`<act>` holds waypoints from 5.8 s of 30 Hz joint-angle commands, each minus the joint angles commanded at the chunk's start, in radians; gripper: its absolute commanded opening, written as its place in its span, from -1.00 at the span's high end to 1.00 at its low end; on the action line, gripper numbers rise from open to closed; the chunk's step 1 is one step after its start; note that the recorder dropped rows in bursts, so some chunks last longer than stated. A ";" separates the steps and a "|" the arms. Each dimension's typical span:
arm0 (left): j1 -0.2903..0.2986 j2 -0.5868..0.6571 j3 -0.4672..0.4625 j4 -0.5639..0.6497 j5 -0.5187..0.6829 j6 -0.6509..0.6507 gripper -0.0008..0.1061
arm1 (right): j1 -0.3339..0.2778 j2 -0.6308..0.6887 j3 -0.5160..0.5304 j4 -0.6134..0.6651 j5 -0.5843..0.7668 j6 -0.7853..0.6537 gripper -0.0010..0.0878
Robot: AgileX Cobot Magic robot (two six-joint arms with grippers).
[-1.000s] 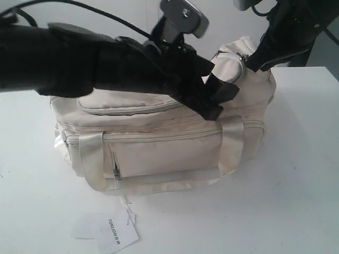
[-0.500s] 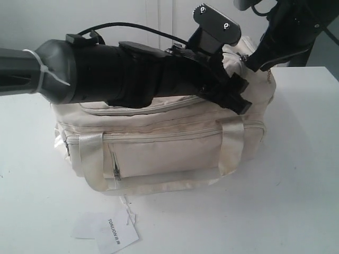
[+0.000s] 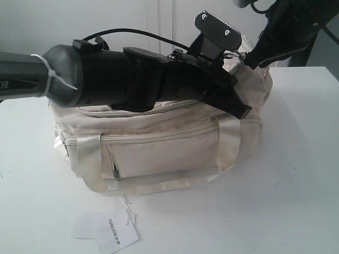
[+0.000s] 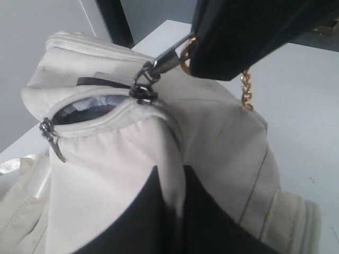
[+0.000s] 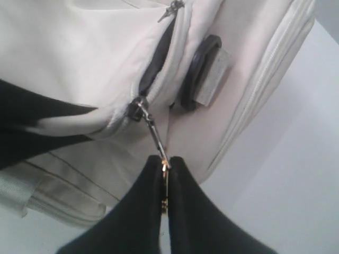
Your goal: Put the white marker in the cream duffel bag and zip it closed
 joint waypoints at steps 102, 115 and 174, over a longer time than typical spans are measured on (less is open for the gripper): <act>-0.210 0.059 0.150 0.290 -0.395 0.390 0.99 | -0.013 0.039 -0.039 0.075 0.031 0.021 0.98; -0.297 0.059 0.150 0.290 -0.460 0.390 0.99 | -0.013 0.046 -0.039 0.075 -0.110 0.021 0.98; -0.298 0.059 0.150 0.282 -0.439 0.288 0.99 | -0.013 0.231 -0.040 0.153 -0.739 0.021 0.98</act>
